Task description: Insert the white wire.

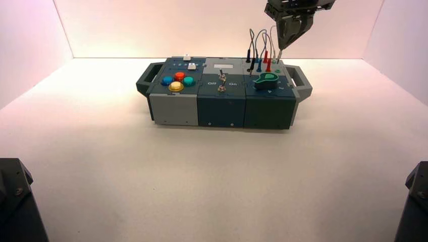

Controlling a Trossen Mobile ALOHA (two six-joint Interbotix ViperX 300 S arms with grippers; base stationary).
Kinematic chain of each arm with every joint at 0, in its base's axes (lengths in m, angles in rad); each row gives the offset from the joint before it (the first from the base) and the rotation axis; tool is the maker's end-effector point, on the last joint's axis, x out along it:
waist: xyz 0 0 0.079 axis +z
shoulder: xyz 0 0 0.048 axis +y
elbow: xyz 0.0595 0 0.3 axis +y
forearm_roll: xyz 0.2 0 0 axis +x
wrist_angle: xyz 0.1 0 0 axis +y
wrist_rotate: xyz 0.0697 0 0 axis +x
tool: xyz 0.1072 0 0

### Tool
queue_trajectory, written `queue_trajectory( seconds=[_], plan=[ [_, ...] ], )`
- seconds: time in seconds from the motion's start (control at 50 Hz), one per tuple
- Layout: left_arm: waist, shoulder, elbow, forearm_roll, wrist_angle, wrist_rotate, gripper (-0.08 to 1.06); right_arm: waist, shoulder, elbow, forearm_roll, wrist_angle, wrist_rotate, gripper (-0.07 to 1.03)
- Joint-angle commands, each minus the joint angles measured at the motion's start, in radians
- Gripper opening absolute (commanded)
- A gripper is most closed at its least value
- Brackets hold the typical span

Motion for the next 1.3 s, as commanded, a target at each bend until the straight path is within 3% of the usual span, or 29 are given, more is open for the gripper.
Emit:
queue_trajectory(
  seconds=[0.02, 0.54, 1.3],
  plan=[
    [-0.003, -0.003, -0.011, -0.002, -0.011, 0.003, -0.03, 0.005, -0.021, -0.017, 0.0, -0.008, 0.002, -0.02],
    [-0.003, -0.006, -0.008, 0.0, -0.017, 0.003, -0.03, 0.003, 0.014, -0.023, -0.035, -0.009, 0.002, -0.02],
    [-0.003, -0.008, -0.008, 0.002, -0.017, 0.003, -0.03, 0.003, 0.058, -0.017, -0.037, -0.035, 0.005, -0.02]
  ],
)
